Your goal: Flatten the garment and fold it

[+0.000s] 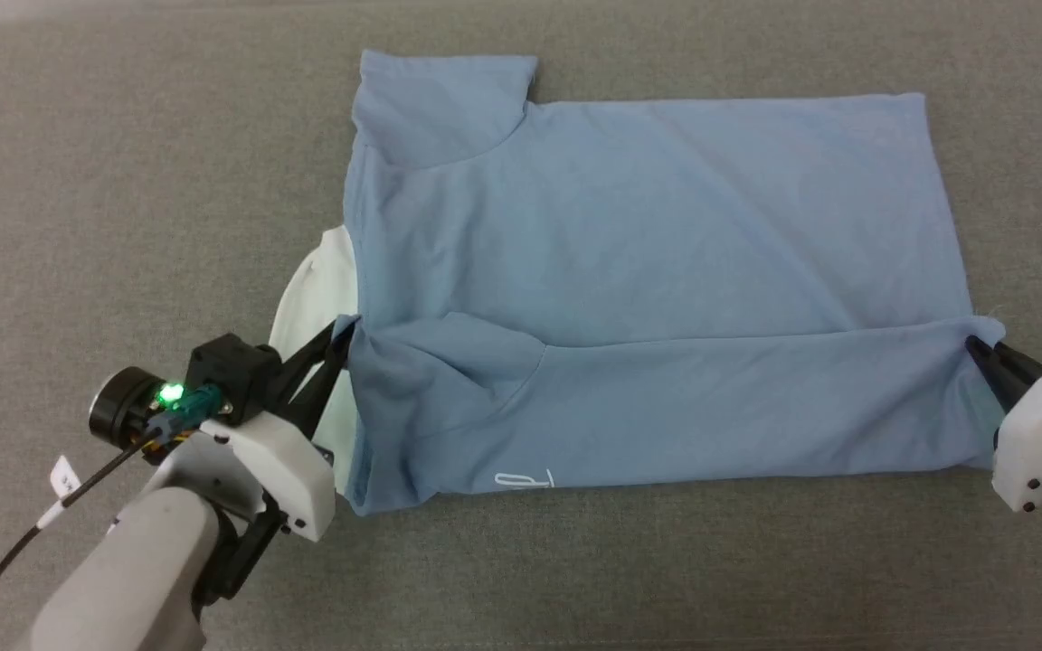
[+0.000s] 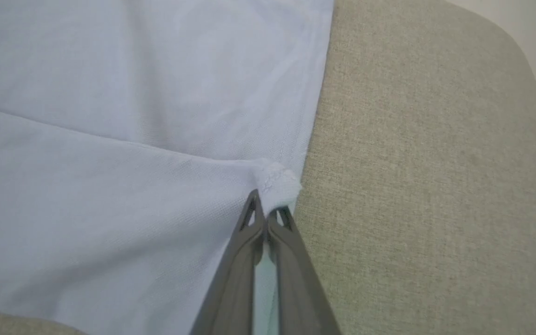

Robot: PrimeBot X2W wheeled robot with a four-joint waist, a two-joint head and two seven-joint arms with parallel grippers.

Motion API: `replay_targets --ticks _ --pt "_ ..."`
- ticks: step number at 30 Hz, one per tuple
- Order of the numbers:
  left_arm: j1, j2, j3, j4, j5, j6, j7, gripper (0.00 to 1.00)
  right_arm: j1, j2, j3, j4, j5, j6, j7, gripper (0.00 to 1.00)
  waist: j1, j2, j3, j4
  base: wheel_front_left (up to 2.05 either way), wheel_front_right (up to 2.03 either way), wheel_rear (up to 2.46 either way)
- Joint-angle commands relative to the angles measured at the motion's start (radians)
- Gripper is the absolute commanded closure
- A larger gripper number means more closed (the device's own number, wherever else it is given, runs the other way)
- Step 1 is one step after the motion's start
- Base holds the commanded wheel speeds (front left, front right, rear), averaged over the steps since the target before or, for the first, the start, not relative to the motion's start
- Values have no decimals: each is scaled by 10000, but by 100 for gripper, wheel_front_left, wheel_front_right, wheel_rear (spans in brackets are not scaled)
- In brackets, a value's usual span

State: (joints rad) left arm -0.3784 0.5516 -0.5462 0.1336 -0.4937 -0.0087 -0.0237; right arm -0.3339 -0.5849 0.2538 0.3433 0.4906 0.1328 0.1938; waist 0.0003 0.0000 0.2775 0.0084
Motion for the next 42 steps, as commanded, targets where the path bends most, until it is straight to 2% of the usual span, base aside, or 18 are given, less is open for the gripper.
replay_targets --ticks 1,7,8,9,10,11,15,18,24,31,37,42 --pt "-185 -97 -35 131 69 -85 -21 100 -180 56 44 111 -91 -21 26 100 -3 0 145 38 0 0 0" --pt "-696 -642 -233 1591 174 -115 -334 100 -708 278 403 1094 -312 -21 -186 100 -3 0 172 141 0 0 0" --pt "-749 -736 -250 1851 164 -114 -391 100 -775 308 452 1227 -343 -21 -299 77 -3 0 130 153 0 0 0" --pt "-794 -833 -253 2095 147 -94 -461 86 -822 337 504 1359 -381 -21 -410 0 -3 0 63 170 0 0 0" --pt "-833 -916 -249 2306 158 -50 -573 21 -856 374 555 1487 -395 -21 -491 0 -3 0 -13 180 0 0 0" --pt "-865 -998 -232 2529 145 -17 -689 0 -887 407 616 1580 -412 -21 -600 0 -3 0 -110 181 0 0 0" --pt "-799 -1332 -169 3123 -76 47 -958 0 -875 487 653 1976 -376 -21 -812 0 -3 0 -592 182 0 0 0" --pt "-553 -1471 19 3251 -346 257 -1045 0 -739 551 504 2073 -360 -21 -995 0 -3 0 -976 172 0 0 0" --pt "489 -1577 550 2506 -933 1242 -839 0 3 922 -240 1659 -628 -21 -1078 0 -3 0 -1608 139 0 0 0" --pt "2117 -1674 869 377 -1447 2496 -275 0 1363 1964 -1840 265 -1226 -21 -621 0 -3 0 -2011 66 0 0 0" --pt "3083 -1646 375 -1074 -1859 2785 1040 0 2521 3062 -2859 -1415 -1803 -21 194 0 -3 0 -1893 -54 0 0 0" --pt "3093 -1494 280 -886 -1573 3342 1480 0 2930 3525 -3295 -2439 -2112 -21 691 0 -3 0 -1563 -260 0 0 0"
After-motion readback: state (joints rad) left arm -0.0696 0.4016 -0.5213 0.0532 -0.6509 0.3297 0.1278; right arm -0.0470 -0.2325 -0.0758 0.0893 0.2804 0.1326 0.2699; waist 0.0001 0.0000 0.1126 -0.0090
